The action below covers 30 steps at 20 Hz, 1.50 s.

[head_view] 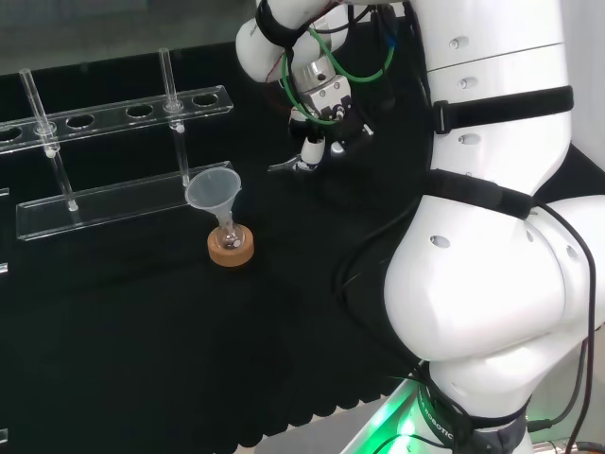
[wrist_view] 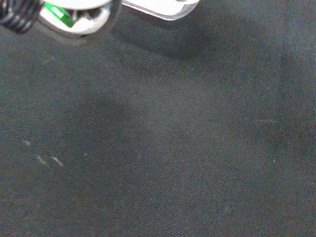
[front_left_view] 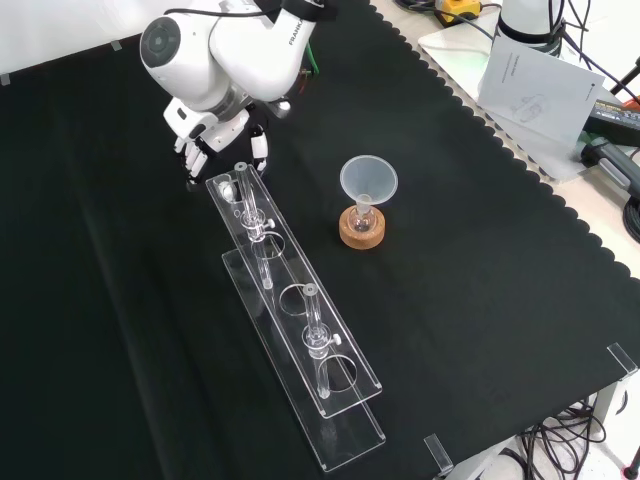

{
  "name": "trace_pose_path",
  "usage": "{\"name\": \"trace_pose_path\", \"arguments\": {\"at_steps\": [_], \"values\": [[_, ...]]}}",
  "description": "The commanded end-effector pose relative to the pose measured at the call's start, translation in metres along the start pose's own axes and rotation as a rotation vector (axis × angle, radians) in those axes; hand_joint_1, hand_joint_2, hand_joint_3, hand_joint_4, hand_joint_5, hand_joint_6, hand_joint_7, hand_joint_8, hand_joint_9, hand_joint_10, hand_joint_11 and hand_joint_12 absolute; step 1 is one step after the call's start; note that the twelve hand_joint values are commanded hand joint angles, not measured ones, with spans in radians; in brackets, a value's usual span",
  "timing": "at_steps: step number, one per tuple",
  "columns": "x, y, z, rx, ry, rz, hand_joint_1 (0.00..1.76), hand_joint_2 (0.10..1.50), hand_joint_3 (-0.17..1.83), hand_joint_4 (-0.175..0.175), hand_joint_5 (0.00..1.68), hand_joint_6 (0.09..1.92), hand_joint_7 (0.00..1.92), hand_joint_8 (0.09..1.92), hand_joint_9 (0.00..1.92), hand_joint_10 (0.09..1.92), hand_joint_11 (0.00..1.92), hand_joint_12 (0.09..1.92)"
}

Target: Pick up the weighing funnel.

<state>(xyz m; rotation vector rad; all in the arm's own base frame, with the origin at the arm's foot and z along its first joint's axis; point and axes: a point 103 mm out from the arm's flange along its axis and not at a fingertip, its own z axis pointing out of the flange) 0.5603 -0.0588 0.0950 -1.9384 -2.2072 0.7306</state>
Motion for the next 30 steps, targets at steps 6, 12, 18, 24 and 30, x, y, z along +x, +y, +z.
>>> {"name": "trace_pose_path", "arguments": {"at_steps": [6,12,18,24,30], "values": [[-0.002,0.007,0.01,0.0,-0.019,0.008,0.91,0.61,0.54,0.013,0.69,0.57,0.52,0.65,0.73,0.5,0.47,1.31],[-0.003,0.014,0.013,-0.017,-0.009,0.01,0.91,0.6,0.55,0.036,0.78,0.67,0.53,0.65,0.74,0.5,0.48,1.3],[-0.001,0.017,0.015,-0.026,-0.009,0.013,0.91,0.6,0.56,0.038,0.79,0.69,0.53,0.65,0.75,0.5,0.49,1.3],[0.0,0.021,0.017,-0.018,0.004,0.016,0.91,0.6,0.57,0.035,0.77,0.72,0.54,0.65,0.75,0.49,0.49,1.3],[0.001,0.023,0.019,-0.015,0.006,0.02,0.91,0.6,0.57,0.037,0.78,0.73,0.54,0.65,0.76,0.49,0.49,1.3]]}}
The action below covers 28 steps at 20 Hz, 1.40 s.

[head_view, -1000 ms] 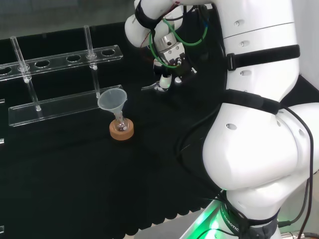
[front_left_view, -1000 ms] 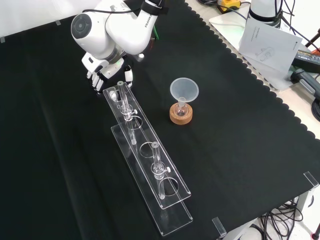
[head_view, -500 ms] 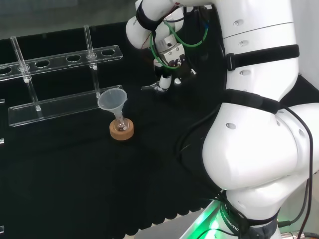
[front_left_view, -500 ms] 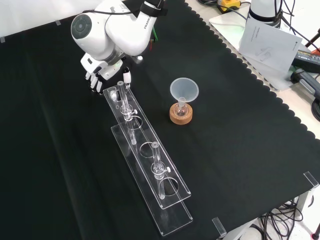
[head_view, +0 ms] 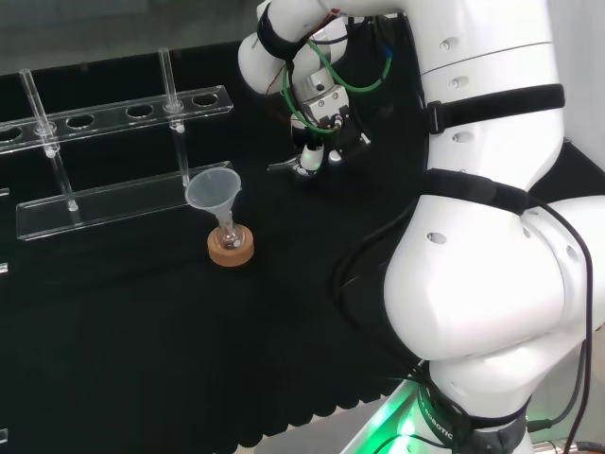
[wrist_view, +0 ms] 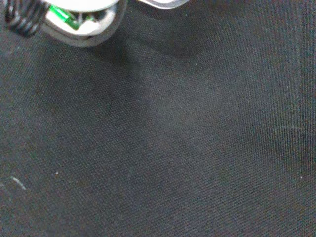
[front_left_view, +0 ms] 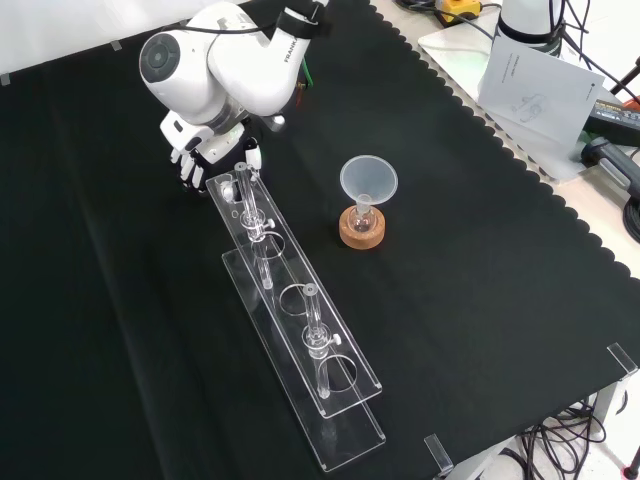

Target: Pick up the weighing funnel.

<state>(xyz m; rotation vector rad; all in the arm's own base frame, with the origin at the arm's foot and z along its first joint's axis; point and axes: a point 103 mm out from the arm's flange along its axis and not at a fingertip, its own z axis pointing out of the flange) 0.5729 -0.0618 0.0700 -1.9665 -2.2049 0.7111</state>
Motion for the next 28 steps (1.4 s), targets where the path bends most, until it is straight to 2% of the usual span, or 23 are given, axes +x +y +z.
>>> {"name": "trace_pose_path", "arguments": {"at_steps": [1,2,4,5,7,12,28], "values": [[0.001,0.001,0.001,0.002,-0.001,0.007,0.91,0.6,0.58,0.049,0.82,0.73,0.54,0.66,0.76,0.49,0.49,1.3],[0.001,0.001,0.001,0.0,-0.001,0.011,0.91,0.61,0.58,0.058,0.86,0.73,0.54,0.66,0.76,0.49,0.49,1.3],[0.0,0.0,0.001,-0.01,0.005,0.022,1.03,0.72,0.52,0.136,1.07,0.75,0.56,0.66,0.78,0.5,0.5,1.3],[0.0,-0.001,0.001,-0.013,0.003,0.027,1.06,0.73,0.53,0.156,1.13,0.75,0.57,0.66,0.79,0.49,0.51,1.29],[-0.002,-0.002,0.001,-0.018,0.007,0.037,1.09,0.73,0.57,0.171,1.19,0.76,0.58,0.65,0.81,0.48,0.53,1.28],[-0.006,-0.009,-0.005,-0.048,0.034,0.051,1.1,0.68,0.66,0.175,1.2,0.81,0.59,0.64,0.87,0.46,0.57,1.27],[-0.014,-0.056,-0.049,-0.099,0.058,0.105,1.1,0.69,0.64,0.175,1.2,0.8,0.59,0.64,0.89,0.45,0.62,1.24]]}}
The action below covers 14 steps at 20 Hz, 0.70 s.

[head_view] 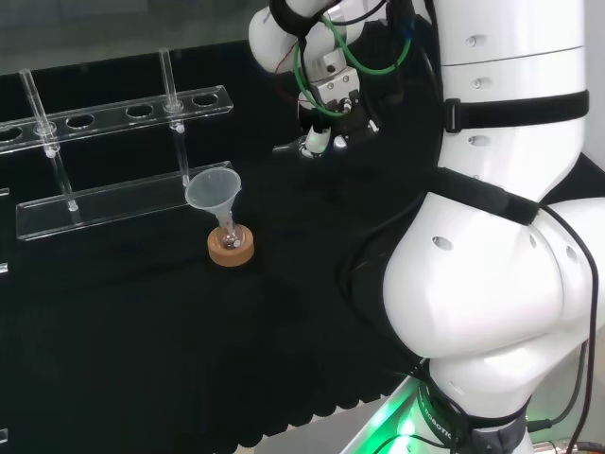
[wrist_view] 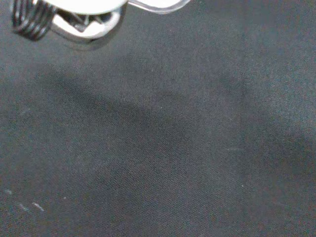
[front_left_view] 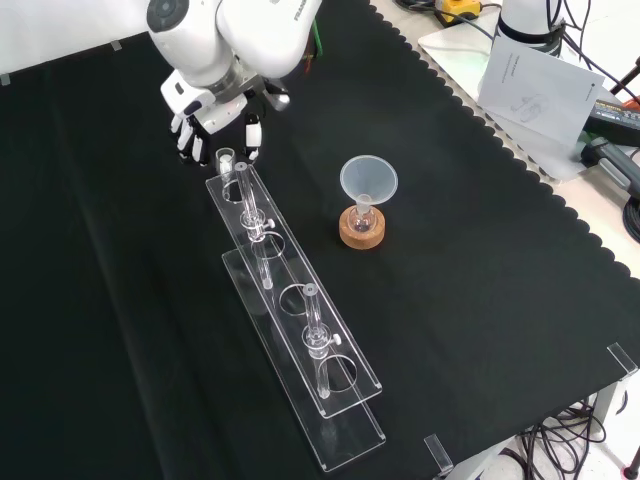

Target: Pick up the weighing funnel.

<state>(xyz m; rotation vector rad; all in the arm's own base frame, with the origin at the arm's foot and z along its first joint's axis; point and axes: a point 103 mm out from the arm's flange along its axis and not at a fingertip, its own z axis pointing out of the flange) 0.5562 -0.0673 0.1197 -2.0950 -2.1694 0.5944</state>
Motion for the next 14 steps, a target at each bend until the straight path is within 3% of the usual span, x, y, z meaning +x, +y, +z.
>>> {"name": "trace_pose_path", "arguments": {"at_steps": [1,9,14], "values": [[-0.001,-0.024,-0.016,-0.029,0.021,0.03,1.1,0.69,0.64,0.175,1.2,0.8,0.59,0.64,0.89,0.45,0.62,1.24],[-0.009,-0.049,-0.024,-0.076,0.086,0.07,1.1,0.71,0.62,0.175,1.2,0.79,0.59,0.65,0.9,0.44,0.65,1.21],[-0.011,-0.066,-0.034,-0.08,0.087,0.091,1.1,0.71,0.6,0.175,1.2,0.79,0.59,0.65,0.92,0.43,0.71,1.16]]}}
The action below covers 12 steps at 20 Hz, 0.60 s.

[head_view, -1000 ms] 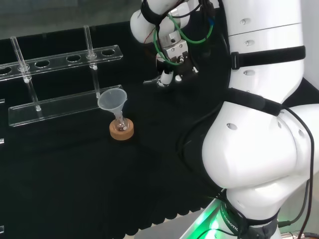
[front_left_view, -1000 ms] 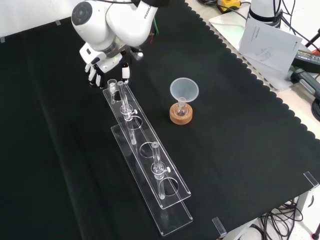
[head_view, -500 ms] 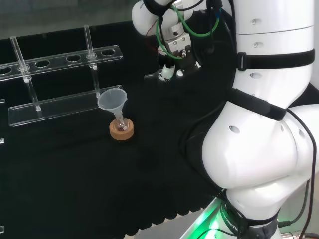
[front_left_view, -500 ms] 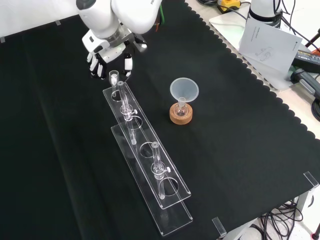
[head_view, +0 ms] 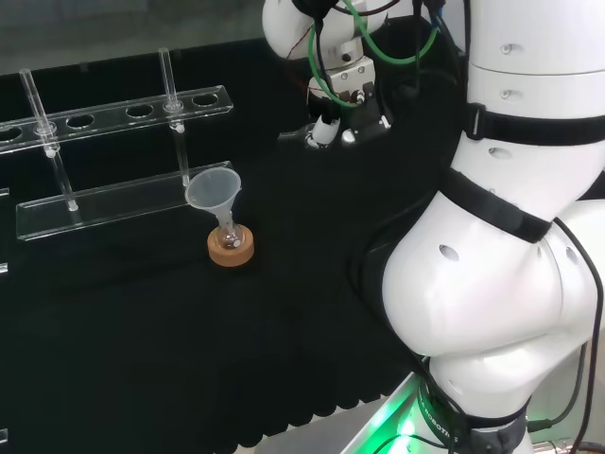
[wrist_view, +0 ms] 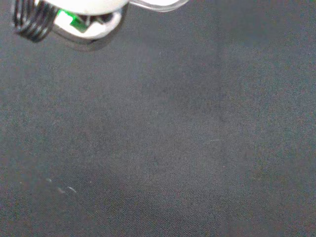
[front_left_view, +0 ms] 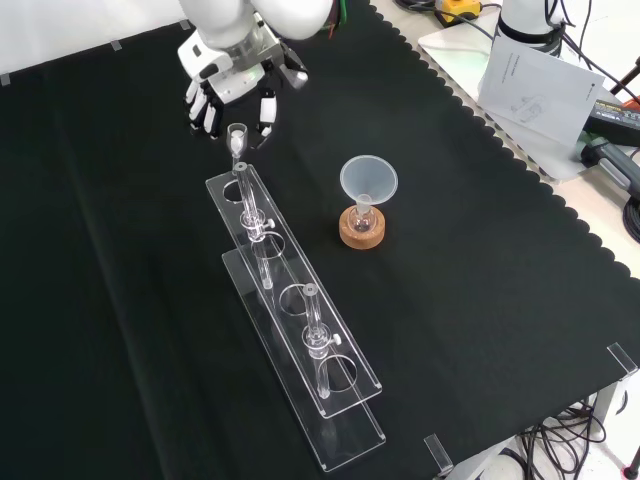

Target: Pick up the weighing funnel.

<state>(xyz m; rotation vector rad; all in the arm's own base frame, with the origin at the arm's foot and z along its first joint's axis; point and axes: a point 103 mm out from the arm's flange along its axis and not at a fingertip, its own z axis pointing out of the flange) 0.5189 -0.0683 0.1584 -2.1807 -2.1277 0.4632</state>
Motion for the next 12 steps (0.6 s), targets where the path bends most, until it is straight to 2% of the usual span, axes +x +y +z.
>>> {"name": "trace_pose_path", "arguments": {"at_steps": [1,12], "values": [[-0.004,-0.021,-0.015,-0.021,0.022,0.038,1.1,0.71,0.6,0.175,1.2,0.79,0.59,0.65,0.93,0.42,0.72,1.16],[0.014,-0.067,-0.048,-0.062,0.041,0.061,1.1,0.72,0.6,0.175,1.19,0.79,0.6,0.65,0.94,0.41,0.76,1.12]]}}
